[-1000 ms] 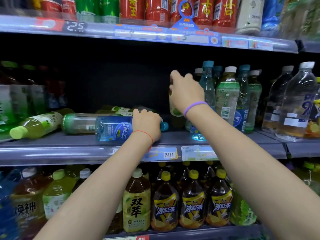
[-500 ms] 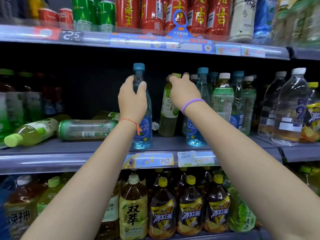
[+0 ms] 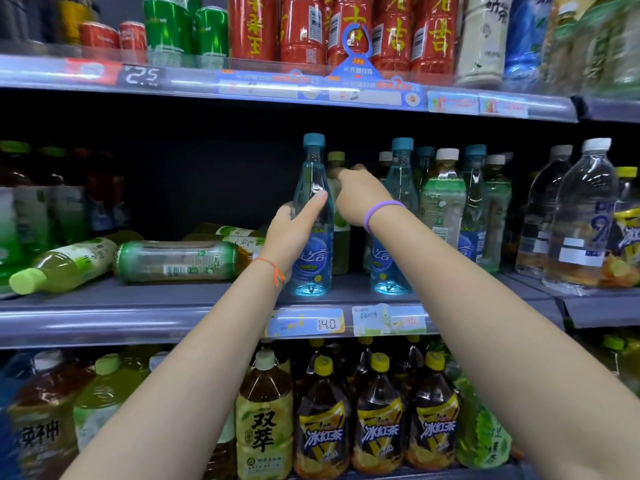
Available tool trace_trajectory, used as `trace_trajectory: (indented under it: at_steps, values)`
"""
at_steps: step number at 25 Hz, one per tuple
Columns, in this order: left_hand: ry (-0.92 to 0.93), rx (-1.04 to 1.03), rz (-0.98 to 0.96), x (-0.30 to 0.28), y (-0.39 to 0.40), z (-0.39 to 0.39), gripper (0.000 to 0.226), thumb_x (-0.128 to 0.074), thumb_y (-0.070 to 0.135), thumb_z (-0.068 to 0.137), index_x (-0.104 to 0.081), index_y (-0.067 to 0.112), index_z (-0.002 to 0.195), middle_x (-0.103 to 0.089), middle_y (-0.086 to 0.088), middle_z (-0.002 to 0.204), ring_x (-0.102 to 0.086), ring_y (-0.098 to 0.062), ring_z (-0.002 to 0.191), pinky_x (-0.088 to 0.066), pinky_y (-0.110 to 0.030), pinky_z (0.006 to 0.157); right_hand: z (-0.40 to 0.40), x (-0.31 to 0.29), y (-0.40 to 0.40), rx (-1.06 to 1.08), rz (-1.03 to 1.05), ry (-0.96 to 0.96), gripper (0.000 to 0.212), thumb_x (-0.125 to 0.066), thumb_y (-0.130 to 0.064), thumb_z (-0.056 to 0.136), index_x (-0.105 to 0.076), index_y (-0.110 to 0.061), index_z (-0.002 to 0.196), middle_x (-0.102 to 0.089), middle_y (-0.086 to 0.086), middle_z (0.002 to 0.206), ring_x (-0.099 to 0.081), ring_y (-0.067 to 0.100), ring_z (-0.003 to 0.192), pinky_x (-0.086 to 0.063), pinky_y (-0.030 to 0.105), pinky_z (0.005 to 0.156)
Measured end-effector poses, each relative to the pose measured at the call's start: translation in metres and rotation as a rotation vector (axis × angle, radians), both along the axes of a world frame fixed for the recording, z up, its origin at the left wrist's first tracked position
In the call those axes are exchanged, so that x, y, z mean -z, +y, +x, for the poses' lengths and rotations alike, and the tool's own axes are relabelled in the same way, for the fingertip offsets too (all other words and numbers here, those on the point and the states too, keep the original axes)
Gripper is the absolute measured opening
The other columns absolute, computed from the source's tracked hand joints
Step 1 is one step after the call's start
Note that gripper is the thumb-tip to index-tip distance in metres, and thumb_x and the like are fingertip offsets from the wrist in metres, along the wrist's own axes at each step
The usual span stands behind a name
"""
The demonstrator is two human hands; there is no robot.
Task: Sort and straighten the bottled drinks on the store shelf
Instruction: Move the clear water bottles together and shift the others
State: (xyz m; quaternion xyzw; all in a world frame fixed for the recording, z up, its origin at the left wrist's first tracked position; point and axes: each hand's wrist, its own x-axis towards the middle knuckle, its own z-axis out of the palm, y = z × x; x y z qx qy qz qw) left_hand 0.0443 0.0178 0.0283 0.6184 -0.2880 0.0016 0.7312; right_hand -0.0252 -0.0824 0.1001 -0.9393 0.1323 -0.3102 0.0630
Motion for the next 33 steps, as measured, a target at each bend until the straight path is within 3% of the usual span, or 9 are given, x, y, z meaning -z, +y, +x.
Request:
trace_trajectory:
  at_steps: [7, 11, 15, 18, 21, 23, 25, 28, 33]
  values:
    - [0.049, 0.092, 0.014, 0.003, -0.024, -0.001, 0.099, -0.067, 0.083, 0.063, -0.049, 0.024, 0.14, -0.066, 0.0, 0.129, -0.064, -0.019, 0.117, -0.049, -0.046, 0.103, -0.022, 0.013, 0.001, -0.084, 0.061, -0.511, 0.031, -0.041, 0.0, 0.091, -0.057, -0.004, 0.118, -0.057, 0.018, 0.111, -0.056, 0.035, 0.097, -0.038, 0.033, 0.072]
    - [0.23, 0.123, -0.058, 0.017, -0.06, 0.041, 0.111, -0.051, 0.101, 0.047, -0.054, 0.036, 0.138, -0.059, 0.0, 0.14, -0.057, -0.022, 0.126, -0.042, -0.047, 0.109, -0.03, 0.035, -0.001, -0.111, -0.05, -0.518, 0.014, -0.045, -0.014, 0.095, -0.053, -0.006, 0.102, -0.056, 0.013, 0.094, -0.056, 0.034, 0.08, -0.039, 0.036, 0.062]
    - [0.254, 0.121, -0.032, 0.003, -0.055, 0.002, 0.071, -0.041, 0.078, 0.078, -0.067, 0.029, 0.121, -0.072, -0.002, 0.116, -0.067, -0.021, 0.109, -0.052, -0.041, 0.099, -0.033, 0.053, -0.007, -0.08, -0.154, -0.376, 0.026, -0.051, -0.036, 0.097, -0.045, -0.012, 0.105, -0.055, 0.003, 0.078, -0.054, 0.03, 0.068, -0.037, 0.033, 0.055]
    - [0.227, 0.064, -0.011, 0.002, -0.053, -0.013, 0.041, -0.037, 0.039, 0.103, -0.071, 0.017, 0.097, -0.071, 0.003, 0.082, -0.068, -0.013, 0.081, -0.055, -0.025, 0.073, -0.031, 0.057, -0.01, 0.036, -0.245, -0.337, 0.026, -0.051, -0.038, 0.097, -0.046, -0.015, 0.107, -0.059, 0.003, 0.078, -0.056, 0.029, 0.066, -0.039, 0.033, 0.053]
    - [-0.031, -0.181, 0.268, 0.0, -0.048, -0.008, 0.026, -0.046, 0.014, 0.1, -0.069, 0.002, 0.103, -0.065, -0.006, 0.097, -0.062, -0.023, 0.091, -0.051, -0.032, 0.076, -0.025, 0.063, -0.008, 0.022, -0.291, -0.416, 0.011, -0.057, -0.017, 0.091, -0.051, -0.013, 0.099, -0.062, 0.006, 0.072, -0.051, 0.03, 0.054, -0.025, 0.027, 0.044]
    - [-0.287, -0.44, 0.491, 0.0, -0.036, -0.003, 0.022, -0.051, 0.009, 0.094, -0.061, 0.01, 0.074, -0.066, -0.013, 0.09, -0.061, -0.029, 0.09, -0.038, -0.033, 0.065, -0.02, 0.07, -0.002, -0.101, -0.289, -0.471, 0.012, -0.059, -0.004, 0.084, -0.053, -0.011, 0.092, -0.059, 0.008, 0.067, -0.04, 0.029, 0.049, -0.012, 0.025, 0.043]
    - [-0.504, -0.659, 0.723, 0.001, -0.018, 0.001, 0.022, -0.049, 0.012, 0.094, -0.058, 0.01, 0.074, -0.065, -0.017, 0.096, -0.059, -0.036, 0.097, -0.034, -0.035, 0.069, -0.013, 0.078, 0.008, -0.272, -0.208, -0.351, 0.011, -0.051, -0.001, 0.088, -0.053, -0.008, 0.095, -0.06, 0.012, 0.078, -0.052, 0.036, 0.061, -0.024, 0.033, 0.046]
    - [-0.636, -0.923, 1.11, 0.01, 0.019, 0.016, 0.03, -0.047, 0.024, 0.095, -0.066, 0.012, 0.114, -0.059, -0.016, 0.123, -0.05, -0.036, 0.119, -0.038, -0.042, 0.092, 0.007, 0.089, 0.027, -0.345, -0.066, -0.113, 0.027, -0.048, -0.002, 0.09, -0.057, -0.005, 0.115, -0.062, 0.019, 0.108, -0.059, 0.04, 0.099, -0.045, 0.042, 0.076]
    - [-0.765, -0.832, 1.12, 0.012, 0.08, 0.034, 0.032, -0.05, 0.032, 0.092, -0.07, 0.014, 0.109, -0.061, -0.012, 0.114, -0.053, -0.034, 0.112, -0.041, -0.039, 0.088, 0.054, 0.088, 0.058, -0.102, 0.054, 0.204, 0.039, -0.048, -0.008, 0.092, -0.049, -0.003, 0.13, -0.05, 0.024, 0.131, -0.058, 0.04, 0.115, -0.046, 0.037, 0.092]
